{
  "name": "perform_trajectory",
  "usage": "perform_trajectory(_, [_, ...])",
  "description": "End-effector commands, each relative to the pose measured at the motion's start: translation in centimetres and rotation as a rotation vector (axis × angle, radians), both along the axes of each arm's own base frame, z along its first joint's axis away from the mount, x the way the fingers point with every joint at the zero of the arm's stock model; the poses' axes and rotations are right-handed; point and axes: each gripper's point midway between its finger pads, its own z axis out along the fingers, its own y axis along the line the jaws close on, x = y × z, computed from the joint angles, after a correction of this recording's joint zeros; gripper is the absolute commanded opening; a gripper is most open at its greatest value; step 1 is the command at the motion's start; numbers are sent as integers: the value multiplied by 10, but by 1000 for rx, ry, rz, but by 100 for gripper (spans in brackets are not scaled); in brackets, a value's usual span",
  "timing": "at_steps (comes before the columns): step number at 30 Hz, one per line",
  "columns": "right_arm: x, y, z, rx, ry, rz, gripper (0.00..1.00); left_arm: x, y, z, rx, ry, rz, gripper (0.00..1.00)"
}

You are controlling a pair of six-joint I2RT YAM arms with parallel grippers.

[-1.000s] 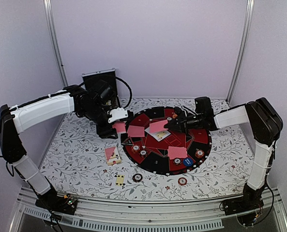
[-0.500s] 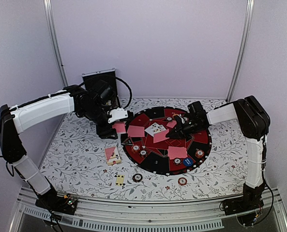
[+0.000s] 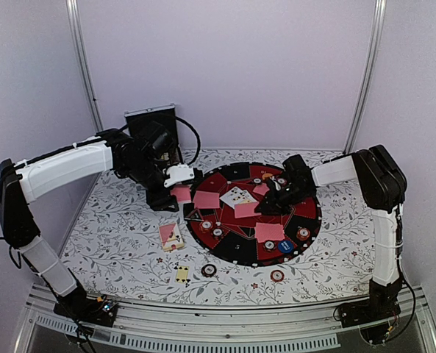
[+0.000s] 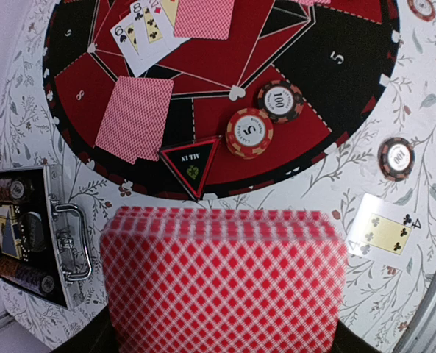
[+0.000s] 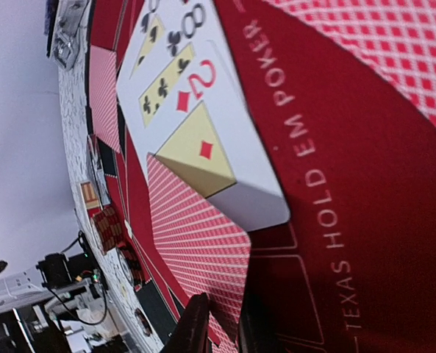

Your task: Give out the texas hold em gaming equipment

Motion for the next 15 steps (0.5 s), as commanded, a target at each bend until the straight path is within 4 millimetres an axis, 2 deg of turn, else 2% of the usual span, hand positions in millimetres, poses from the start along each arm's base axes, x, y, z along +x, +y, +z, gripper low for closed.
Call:
perform_trajectory(1, [3, -18, -22, -117, 2, -18, 26, 4, -2, 14, -33, -18, 7, 0])
perform_trajectory(3, [4, -21, -20, -138, -4, -20, 38, 4, -2, 14, -31, -16, 7, 0])
perform_trajectory(9, [6, -31, -4, -186, -58, -45, 50, 4, -2, 14, -30, -17, 6, 0])
perform_trajectory(15, [-6, -44, 9, -221, -97, -78, 58, 3, -1, 12, -29, -12, 6, 0])
